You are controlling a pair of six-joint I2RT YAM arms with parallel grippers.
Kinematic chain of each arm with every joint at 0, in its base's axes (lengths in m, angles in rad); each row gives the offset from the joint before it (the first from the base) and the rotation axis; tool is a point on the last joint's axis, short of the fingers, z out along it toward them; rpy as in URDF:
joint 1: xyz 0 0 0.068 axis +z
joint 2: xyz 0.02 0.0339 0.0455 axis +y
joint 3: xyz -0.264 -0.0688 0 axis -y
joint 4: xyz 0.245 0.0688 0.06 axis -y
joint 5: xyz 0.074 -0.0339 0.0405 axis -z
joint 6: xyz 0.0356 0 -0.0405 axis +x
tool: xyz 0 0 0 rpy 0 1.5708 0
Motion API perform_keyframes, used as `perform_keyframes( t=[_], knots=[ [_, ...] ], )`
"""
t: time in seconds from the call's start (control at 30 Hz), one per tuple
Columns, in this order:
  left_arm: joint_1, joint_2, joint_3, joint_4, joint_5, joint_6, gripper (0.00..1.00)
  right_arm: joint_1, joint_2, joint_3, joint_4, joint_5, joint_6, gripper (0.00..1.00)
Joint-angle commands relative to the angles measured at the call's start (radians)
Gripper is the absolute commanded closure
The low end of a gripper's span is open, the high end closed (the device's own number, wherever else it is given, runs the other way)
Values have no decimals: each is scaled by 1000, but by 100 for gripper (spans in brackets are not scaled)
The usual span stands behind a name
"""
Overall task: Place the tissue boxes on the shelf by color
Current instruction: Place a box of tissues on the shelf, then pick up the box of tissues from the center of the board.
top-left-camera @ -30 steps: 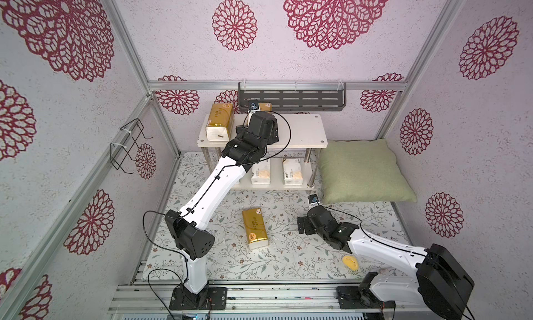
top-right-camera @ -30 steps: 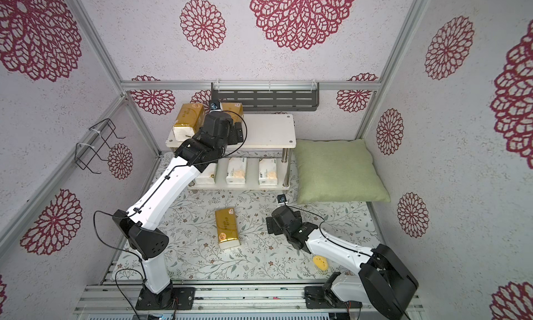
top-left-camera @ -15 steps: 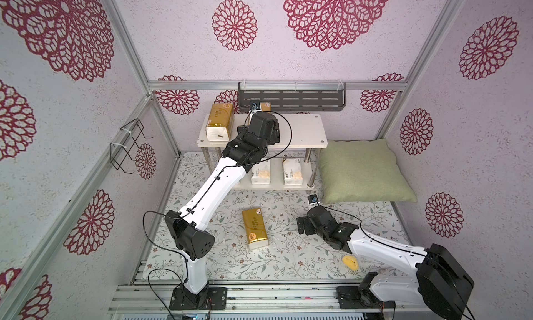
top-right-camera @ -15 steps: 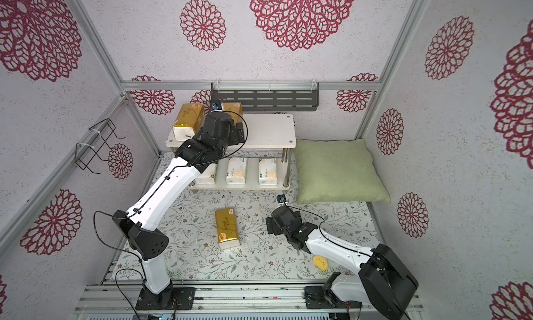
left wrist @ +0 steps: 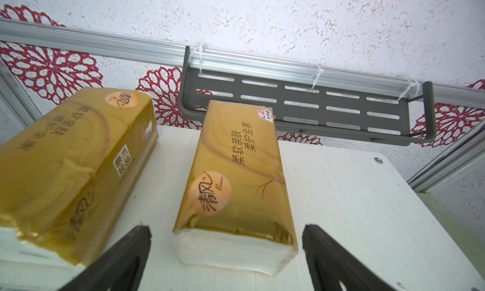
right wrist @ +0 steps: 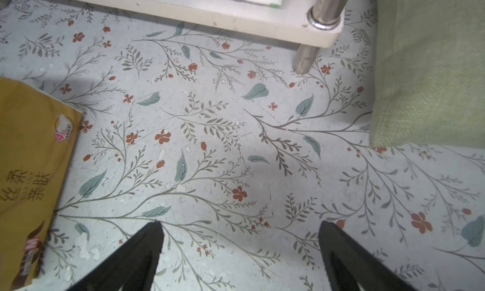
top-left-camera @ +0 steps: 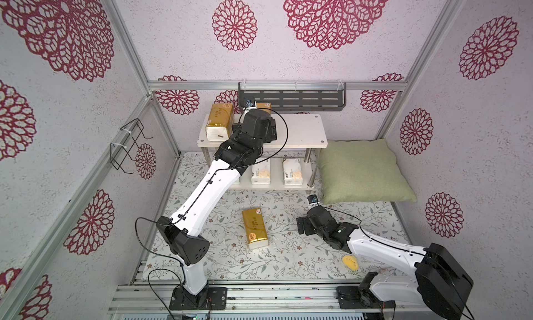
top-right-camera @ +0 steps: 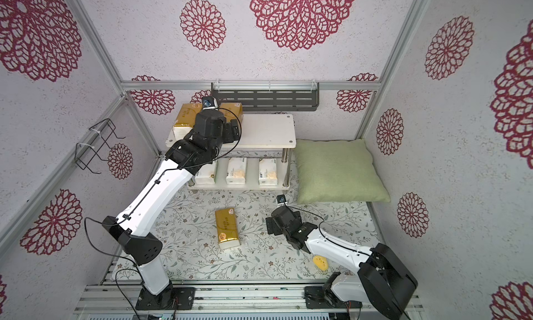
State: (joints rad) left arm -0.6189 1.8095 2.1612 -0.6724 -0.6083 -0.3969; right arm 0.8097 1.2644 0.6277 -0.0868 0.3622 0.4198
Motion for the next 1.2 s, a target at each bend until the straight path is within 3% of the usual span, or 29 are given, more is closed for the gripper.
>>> perform_keyframes(
  t=[0.0,0.3,0.5,0.83,1.03,1.17],
  knots=[
    [-12,-51,-16,37,10,5,3,9,2,12,11,3,11,1],
    [-11,-147,-62,49,17,4,3,12,0,14,6,5,11,1],
    [-28,-258,-137,-57,1,-8,3,24,-11,25,-13,4,19,1],
    [-63,-645,-656,-204,13,-211,3,132,-18,80,-38,63,114,1],
    [-51,-758,-914,-356,-27,-382,3,275,32,116,11,143,210,1],
    [11,-800,-1062,-368,26,-449,3,376,87,146,52,203,263,1]
  ],
)
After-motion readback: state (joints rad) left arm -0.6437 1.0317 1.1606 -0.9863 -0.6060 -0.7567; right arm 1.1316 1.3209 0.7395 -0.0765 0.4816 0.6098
